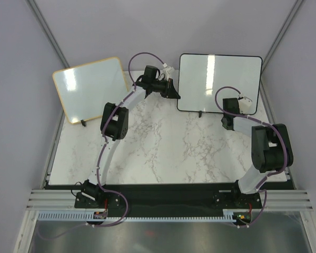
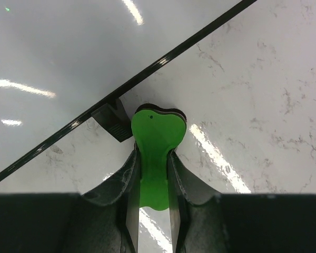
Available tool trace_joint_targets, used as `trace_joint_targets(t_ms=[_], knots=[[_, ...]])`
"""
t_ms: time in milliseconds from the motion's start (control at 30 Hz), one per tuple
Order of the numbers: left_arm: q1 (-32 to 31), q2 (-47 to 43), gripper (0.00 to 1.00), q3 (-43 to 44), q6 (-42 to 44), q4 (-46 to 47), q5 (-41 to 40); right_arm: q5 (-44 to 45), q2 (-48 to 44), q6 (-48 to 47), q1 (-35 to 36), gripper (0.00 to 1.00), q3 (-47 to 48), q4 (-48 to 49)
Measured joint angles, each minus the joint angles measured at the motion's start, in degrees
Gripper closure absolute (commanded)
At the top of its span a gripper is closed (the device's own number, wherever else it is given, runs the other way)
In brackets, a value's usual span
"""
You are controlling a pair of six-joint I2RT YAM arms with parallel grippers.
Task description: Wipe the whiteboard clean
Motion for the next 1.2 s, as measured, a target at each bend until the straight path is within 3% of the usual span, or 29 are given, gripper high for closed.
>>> trace_joint_targets(t_ms=[133, 300, 467, 567, 767, 867, 1200], knots=[[-0.02, 0.00, 0.53, -0.26, 0.26, -0.04, -1.01, -0.20, -0.98, -0.57, 0.31, 1.00, -0.15, -0.76], [-0.02, 0.00, 0.52, -0.44, 0.15, -0.24, -2.25, -0.31, -1.40, -0.96, 1.03, 1.00, -0.31, -0.83], [-0.04, 0.00, 0.43, -0.44, 0.15, -0.26, -2.62, -0.68, -1.40, -0.98, 1.01, 1.00, -0.37, -0.81], [-0.04, 0.00, 0.35, -0.44, 0.13, -0.44, -2.95, -0.72, -1.53, -0.96, 1.01, 1.00, -0.48, -0.83], [-0.04, -0.02, 0.07, -0.44, 0.11, -0.92, -3.54, -1.64, -3.10, -1.64, 1.03, 1.00, -2.08, -0.74], [-0.04, -0.11, 0.01, -0.48, 0.15, -2.03, -3.80, -2.40, -3.10, -2.64, 1.03, 1.00, -2.08, -0.66], [-0.02, -6.05, 0.01, -5.18, 3.63, -7.72, -8.39, -4.15, -3.10, -5.97, 1.49, 1.00, -2.25, 0.28]])
